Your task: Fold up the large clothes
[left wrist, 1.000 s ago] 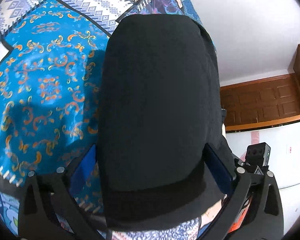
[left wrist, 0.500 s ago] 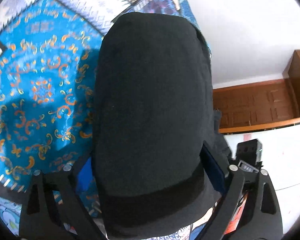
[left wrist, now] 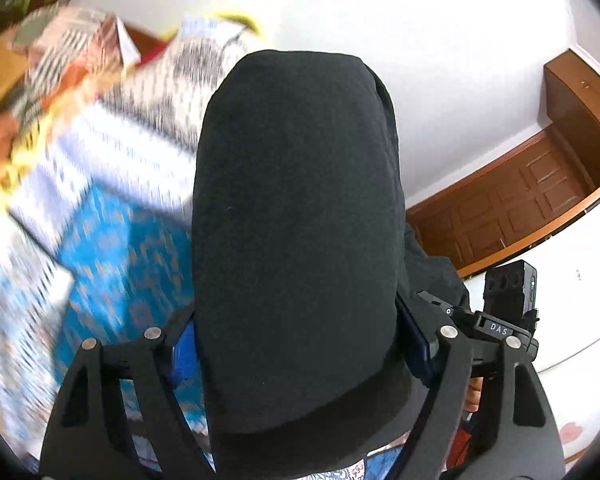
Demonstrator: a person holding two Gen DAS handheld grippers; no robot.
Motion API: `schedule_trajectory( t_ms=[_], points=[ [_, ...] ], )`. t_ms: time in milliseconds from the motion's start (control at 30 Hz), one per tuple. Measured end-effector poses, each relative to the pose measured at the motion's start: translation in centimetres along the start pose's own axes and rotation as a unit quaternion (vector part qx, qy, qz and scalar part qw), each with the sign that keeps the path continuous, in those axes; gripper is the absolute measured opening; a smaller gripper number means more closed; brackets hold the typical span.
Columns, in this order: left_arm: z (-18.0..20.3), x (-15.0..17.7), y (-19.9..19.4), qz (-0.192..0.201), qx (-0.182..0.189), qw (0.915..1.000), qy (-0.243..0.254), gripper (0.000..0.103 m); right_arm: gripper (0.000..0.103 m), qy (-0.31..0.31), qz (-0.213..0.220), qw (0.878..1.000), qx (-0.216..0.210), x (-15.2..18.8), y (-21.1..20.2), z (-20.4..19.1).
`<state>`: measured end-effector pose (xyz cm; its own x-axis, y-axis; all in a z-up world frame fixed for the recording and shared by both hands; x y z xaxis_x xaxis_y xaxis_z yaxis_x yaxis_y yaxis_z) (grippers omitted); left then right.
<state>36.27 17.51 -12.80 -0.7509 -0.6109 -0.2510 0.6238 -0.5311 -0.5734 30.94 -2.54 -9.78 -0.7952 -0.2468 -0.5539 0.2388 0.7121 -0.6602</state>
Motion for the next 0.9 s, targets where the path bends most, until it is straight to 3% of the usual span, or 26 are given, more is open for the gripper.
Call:
schedule_trajectory(
  t_ms=[233,433,600,733,833,900],
  points=[
    [-1.5,-6.6,-3.3,0.037,0.002,0.9993,0.010,0.081,0.012,-0.036,0.016,0.999,0.003,-4.7,4.1,-2.9],
    [-6.9,-10.0,-3.0,0.032,-0.010,0.9992,-0.022,0.081,0.012,-0.039,-0.012,0.999,0.006,-5.8,10.6,-2.8],
    [-14.9,-11.5,1.2,0.010,-0.055,0.9957,-0.074,0.081,0.012,-0.011,-0.073,0.997,0.015,-3.8,18.2,-0.3],
    [-22.2,-10.4,5.6,-0.033,-0.105,0.9842,-0.139,0.082,0.012,0.023,-0.133,0.990,0.035,-0.3,23.8,3.0],
    [-22.4,-9.9,5.5,-0.022,-0.103,0.9883,-0.111,0.084,0.022,0.040,-0.142,0.988,0.035,1.2,24.7,4.5],
    [-22.0,-9.6,5.4,-0.018,-0.118,0.9875,-0.103,0.086,0.034,0.044,-0.144,0.988,0.041,1.5,24.0,5.0]
  ],
)
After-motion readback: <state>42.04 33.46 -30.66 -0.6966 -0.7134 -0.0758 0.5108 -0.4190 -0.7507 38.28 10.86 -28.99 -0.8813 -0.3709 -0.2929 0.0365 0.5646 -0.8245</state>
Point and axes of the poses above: each gripper's, at about its wrist camera, not at the fingertips, and y roughly the way its jaws point, z to its right, x to its underside, the point moved 8 cm from there along y, roughly the way its jaws point, and after that the axes turned 14 degrees about -y, right-handed, at the moved point
